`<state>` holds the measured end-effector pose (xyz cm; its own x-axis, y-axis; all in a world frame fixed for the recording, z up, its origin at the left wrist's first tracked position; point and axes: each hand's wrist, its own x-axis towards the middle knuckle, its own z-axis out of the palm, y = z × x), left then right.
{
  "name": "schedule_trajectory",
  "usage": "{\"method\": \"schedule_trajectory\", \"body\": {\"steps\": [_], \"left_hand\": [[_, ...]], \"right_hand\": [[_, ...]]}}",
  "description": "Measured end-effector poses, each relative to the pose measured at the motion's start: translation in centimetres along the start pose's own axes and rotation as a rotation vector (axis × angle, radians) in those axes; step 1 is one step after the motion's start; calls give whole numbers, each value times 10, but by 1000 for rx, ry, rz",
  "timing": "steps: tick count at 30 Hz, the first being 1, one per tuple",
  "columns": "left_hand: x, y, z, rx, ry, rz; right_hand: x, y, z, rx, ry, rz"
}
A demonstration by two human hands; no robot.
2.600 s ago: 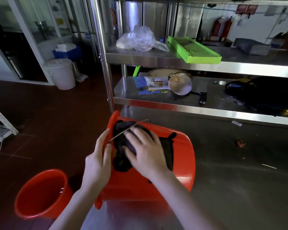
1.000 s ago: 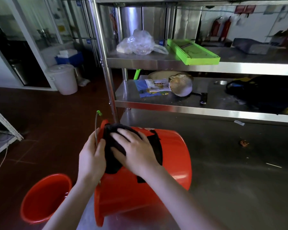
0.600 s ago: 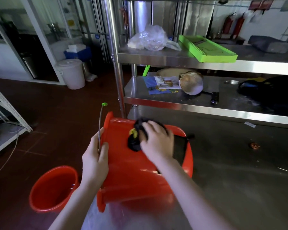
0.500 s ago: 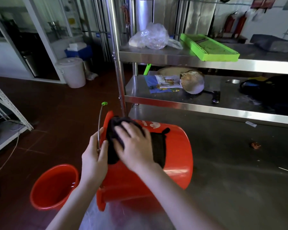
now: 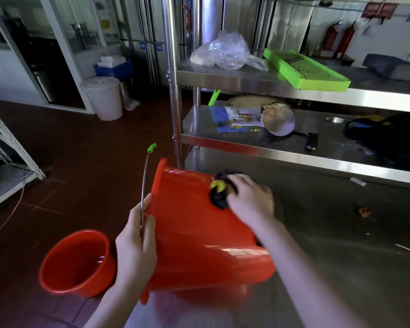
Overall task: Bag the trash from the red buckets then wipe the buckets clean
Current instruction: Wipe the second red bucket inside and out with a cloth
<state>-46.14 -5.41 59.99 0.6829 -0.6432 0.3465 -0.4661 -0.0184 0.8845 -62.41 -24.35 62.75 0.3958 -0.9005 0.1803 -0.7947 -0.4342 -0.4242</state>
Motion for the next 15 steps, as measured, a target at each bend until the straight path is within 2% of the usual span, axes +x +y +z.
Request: {"method": "schedule_trajectory", "body": {"steps": [3, 5, 8, 11, 15], "left_hand": [[2, -6, -4, 42, -2, -19], [1, -7, -12, 25, -26, -39], [13, 3, -24, 25, -103, -106], [57, 17, -16, 126, -97, -246], [118, 40, 10, 25, -86, -405]], "right_hand": [[-22, -81, 22, 37, 78, -337], [-33, -106, 31, 16, 54, -463], [-39, -100, 34, -35, 62, -490], [-46, -98, 33, -47, 84, -493], [-65, -90, 37, -16, 130, -553]]}}
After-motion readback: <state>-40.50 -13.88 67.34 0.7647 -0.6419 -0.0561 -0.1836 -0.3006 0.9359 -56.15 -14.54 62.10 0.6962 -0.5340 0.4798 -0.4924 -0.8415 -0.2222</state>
